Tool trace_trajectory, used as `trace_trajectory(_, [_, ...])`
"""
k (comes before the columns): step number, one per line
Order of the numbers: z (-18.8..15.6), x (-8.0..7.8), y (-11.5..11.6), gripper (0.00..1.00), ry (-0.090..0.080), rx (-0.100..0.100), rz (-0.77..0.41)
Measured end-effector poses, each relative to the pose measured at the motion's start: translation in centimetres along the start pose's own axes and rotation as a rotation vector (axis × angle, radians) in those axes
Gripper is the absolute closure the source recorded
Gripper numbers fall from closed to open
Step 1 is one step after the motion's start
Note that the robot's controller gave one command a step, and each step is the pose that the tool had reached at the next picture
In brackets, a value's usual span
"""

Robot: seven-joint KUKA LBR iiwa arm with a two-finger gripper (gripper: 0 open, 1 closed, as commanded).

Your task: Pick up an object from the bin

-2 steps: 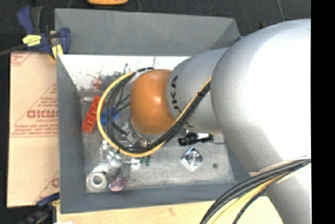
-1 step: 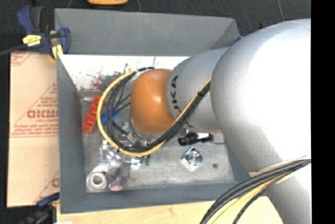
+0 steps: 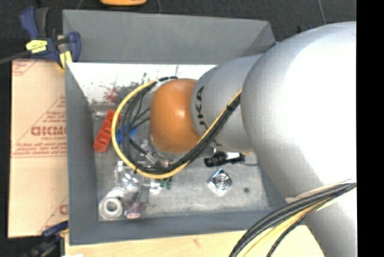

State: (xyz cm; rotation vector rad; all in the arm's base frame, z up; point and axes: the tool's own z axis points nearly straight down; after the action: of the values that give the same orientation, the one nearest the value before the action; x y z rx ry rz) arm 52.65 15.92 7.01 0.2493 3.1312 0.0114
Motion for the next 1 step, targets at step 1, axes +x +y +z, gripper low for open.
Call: trace_trajectory(1, [-0.04, -0.06, -0.04, 0.00, 0.000, -0.002, 0.009])
